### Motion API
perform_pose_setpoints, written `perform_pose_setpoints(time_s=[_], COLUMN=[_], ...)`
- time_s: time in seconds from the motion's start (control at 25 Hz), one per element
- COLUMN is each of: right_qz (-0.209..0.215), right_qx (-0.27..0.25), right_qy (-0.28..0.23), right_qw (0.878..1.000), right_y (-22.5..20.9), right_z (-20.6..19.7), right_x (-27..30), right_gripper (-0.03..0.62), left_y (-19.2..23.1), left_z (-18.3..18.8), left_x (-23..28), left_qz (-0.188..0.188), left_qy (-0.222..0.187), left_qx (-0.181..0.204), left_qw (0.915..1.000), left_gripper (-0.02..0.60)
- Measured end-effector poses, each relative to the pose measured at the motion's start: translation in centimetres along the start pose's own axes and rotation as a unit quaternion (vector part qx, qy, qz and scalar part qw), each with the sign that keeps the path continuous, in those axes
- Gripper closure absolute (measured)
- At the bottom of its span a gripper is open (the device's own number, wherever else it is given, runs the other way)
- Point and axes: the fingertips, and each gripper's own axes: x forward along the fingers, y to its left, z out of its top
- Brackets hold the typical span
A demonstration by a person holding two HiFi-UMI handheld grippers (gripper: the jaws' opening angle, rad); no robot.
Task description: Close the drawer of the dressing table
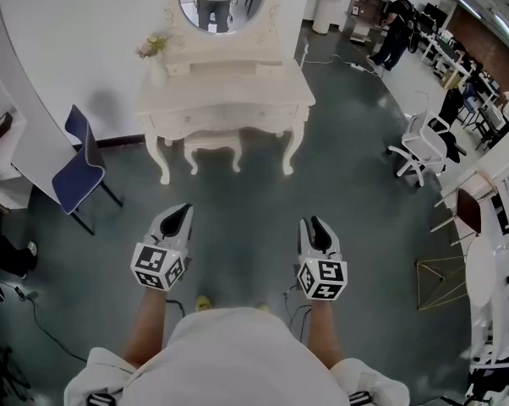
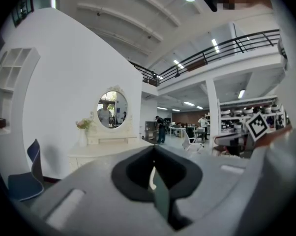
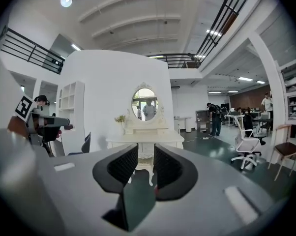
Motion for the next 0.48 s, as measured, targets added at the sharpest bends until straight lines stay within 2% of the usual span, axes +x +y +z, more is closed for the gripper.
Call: perform_pose_setpoints(time_s=[0.28, 0.48], right_qz=[0.008, 0.015], right_qx=[0.000, 0.004], right_qy=[0.002, 0.001], right_qw=[1.000, 1.000], right_y=[-2.4, -5.6], right_z=[-1.1, -1.4], right_x=[0.1, 0.2], right_gripper=[0.494, 0.494], left_y=[-2.6, -5.2], left_z=[-1.2, -1.6], left_x=[1.9, 4.4], left_qz=[-0.002, 0.001], left_qy=[0.016, 0.022], left_qx=[0.001, 0.004], left_qw=[0.9999, 0.9997], left_gripper=[0.581, 0.581])
